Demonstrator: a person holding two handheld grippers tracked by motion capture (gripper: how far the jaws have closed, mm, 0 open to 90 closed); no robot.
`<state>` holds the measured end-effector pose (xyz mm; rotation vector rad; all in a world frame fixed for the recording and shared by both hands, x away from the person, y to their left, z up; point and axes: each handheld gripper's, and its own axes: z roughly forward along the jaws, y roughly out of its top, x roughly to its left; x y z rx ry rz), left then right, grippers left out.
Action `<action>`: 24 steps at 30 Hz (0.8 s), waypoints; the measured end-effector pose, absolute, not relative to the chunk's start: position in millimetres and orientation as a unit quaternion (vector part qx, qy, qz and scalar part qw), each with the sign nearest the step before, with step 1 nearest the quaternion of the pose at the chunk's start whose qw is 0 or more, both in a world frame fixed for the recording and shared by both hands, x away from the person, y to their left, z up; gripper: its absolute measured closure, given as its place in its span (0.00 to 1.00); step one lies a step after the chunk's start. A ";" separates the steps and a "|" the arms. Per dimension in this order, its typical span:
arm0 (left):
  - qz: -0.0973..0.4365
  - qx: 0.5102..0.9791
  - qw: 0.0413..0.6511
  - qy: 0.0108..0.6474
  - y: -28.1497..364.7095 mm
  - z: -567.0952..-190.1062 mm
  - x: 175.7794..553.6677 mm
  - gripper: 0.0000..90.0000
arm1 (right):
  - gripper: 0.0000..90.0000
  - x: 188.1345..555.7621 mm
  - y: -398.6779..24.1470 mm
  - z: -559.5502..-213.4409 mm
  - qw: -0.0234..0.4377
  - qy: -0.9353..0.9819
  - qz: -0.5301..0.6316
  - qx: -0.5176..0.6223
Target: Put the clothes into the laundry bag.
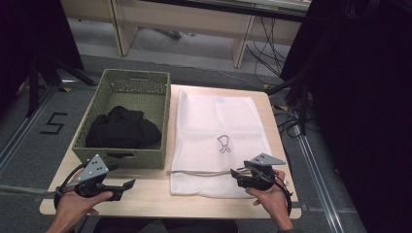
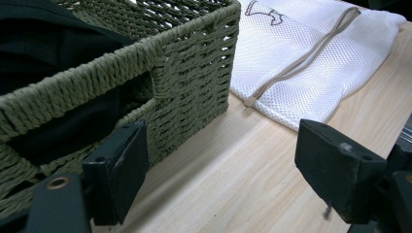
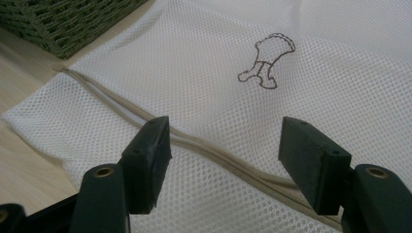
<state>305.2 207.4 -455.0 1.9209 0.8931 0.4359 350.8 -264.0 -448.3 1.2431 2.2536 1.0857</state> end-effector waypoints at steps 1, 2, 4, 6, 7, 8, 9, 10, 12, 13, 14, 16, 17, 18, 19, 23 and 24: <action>0.175 0.786 0.470 0.362 207.4 -454.9 305.4 0.22 | 0.41 350.8 -264.0 -448.3 0.173 0.795 0.383 0.438; 0.176 0.787 0.469 0.360 207.2 -455.4 305.2 0.22 | 0.41 351.0 -263.4 -449.3 0.174 0.793 0.387 0.438; 0.175 0.788 0.468 0.359 206.7 -455.6 305.0 0.22 | 0.41 351.9 -263.6 -448.9 0.173 0.796 0.384 0.434; 0.176 0.787 0.469 0.360 206.3 -455.1 304.7 0.22 | 0.41 353.9 -263.7 -450.6 0.181 0.794 0.395 0.425; 0.175 0.788 0.468 0.360 206.4 -455.2 304.8 0.22 | 0.40 354.0 -264.3 -449.7 0.172 0.801 0.387 0.424; 0.174 0.789 0.470 0.355 206.6 -455.9 305.6 0.22 | 0.39 352.0 -262.0 -449.9 0.159 0.795 0.385 0.441; 0.172 0.791 0.468 0.355 206.9 -456.1 305.6 0.22 | 0.38 353.2 -262.7 -450.2 0.166 0.798 0.384 0.434; 0.172 0.790 0.469 0.355 206.7 -456.1 305.4 0.22 | 0.34 355.5 -263.7 -450.6 0.168 0.802 0.388 0.421; 0.173 0.793 0.466 0.352 206.3 -455.8 305.6 0.22 | 0.34 355.3 -263.5 -450.1 0.168 0.803 0.388 0.421; 0.173 0.793 0.465 0.353 206.1 -456.1 305.5 0.22 | 0.34 355.8 -261.2 -451.3 0.169 0.797 0.394 0.426; 0.174 0.793 0.464 0.355 205.9 -456.1 305.2 0.22 | 0.34 355.8 -261.2 -451.3 0.169 0.797 0.394 0.426; 0.173 0.793 0.464 0.354 205.6 -455.8 305.1 0.22 | 0.34 356.7 -261.1 -449.6 0.163 0.800 0.388 0.427; 0.172 0.792 0.466 0.355 205.2 -455.9 305.1 0.22 | 0.34 359.5 -262.1 -449.6 0.167 0.804 0.389 0.417; 0.171 0.793 0.462 0.359 205.0 -456.2 304.6 0.22 | 0.36 363.6 -260.9 -451.8 0.176 0.804 0.392 0.410; 0.171 0.793 0.462 0.359 205.0 -456.2 304.6 0.22 | 0.37 365.2 -260.7 -451.4 0.173 0.808 0.388 0.409; 0.169 0.793 0.464 0.356 204.3 -456.5 305.3 0.22 | 0.43 375.9 -257.5 -455.2 0.177 0.812 0.382 0.404; 0.166 0.794 0.463 0.356 204.3 -457.0 305.9 0.22 | 0.44 380.1 -258.5 -457.1 0.184 0.816 0.380 0.394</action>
